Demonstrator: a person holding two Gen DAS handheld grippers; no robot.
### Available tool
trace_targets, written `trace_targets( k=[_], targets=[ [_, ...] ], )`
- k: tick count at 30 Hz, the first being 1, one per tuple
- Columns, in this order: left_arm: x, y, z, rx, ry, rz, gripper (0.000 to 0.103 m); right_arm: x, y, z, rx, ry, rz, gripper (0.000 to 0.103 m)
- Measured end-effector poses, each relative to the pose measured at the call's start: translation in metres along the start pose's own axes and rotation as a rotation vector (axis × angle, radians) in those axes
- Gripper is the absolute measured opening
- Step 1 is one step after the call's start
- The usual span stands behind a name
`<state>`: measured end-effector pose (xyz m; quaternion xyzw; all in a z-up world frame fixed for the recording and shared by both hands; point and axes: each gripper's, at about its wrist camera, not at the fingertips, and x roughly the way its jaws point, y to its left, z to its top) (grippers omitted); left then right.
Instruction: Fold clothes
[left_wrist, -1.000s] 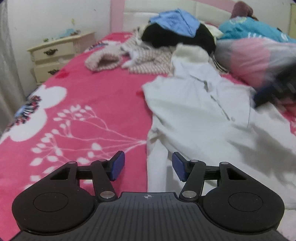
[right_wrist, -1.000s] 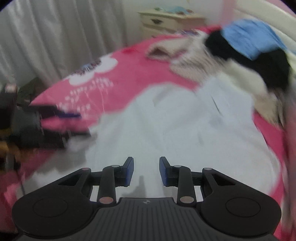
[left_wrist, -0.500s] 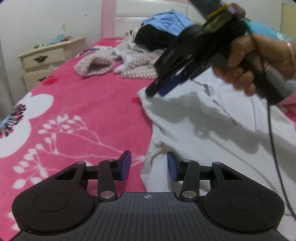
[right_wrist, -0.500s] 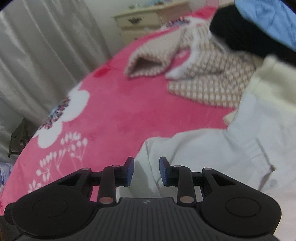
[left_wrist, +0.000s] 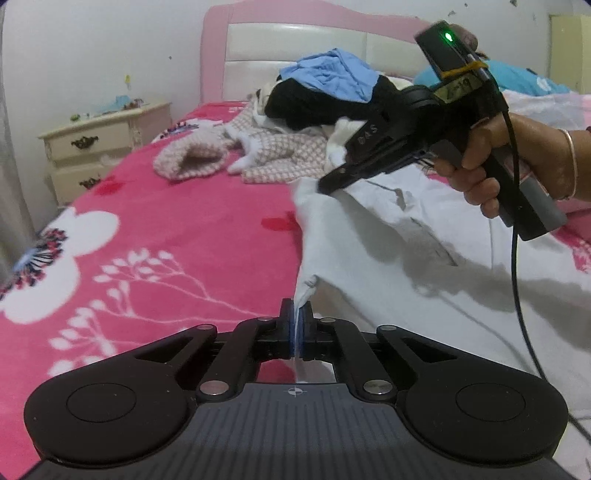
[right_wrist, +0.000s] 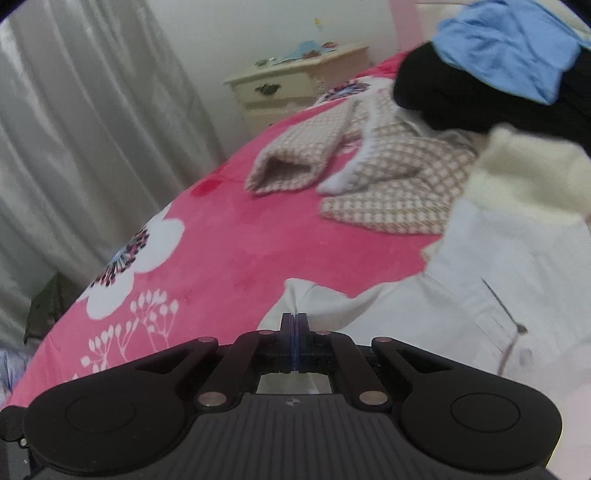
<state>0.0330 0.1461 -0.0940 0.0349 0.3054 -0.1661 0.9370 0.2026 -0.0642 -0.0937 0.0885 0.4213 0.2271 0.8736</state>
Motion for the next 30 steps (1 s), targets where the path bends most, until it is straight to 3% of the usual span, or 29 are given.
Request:
trace_targets(
  k=[3,9,17,19,21,23,25,29,30],
  targets=[
    [-0.001,0.004,-0.003,-0.006,0.016,0.02,0.0,0.0,-0.012,-0.002,0.076,-0.022,-0.002,0.0],
    [0.007,0.002,-0.007,0.006,0.034,0.058,0.002,0.002,-0.009,0.0,0.081,-0.049,-0.01,0.0],
    [0.011,0.003,-0.013,0.004,0.071,0.054,0.005,0.004,-0.022,0.018,0.163,-0.087,-0.05,0.001],
    [0.01,0.005,-0.013,-0.002,0.072,0.039,0.007,0.008,-0.027,0.028,0.201,-0.058,-0.016,0.004],
    [0.008,0.007,-0.009,-0.018,0.069,0.02,0.023,0.019,-0.023,0.038,0.187,0.006,0.009,0.008],
    [0.012,0.004,-0.008,-0.002,0.06,0.018,0.032,0.031,-0.015,0.046,0.153,0.074,0.015,0.031],
    [0.015,0.002,-0.007,0.015,0.05,0.017,0.033,0.045,-0.001,0.051,0.084,0.132,-0.003,0.039],
    [0.022,-0.003,-0.004,0.046,0.033,0.014,0.032,0.071,0.023,0.054,-0.03,0.196,-0.051,0.039],
    [0.026,-0.005,-0.005,0.045,0.037,0.012,0.027,0.077,0.027,0.054,-0.052,0.217,-0.061,0.038]
  ],
)
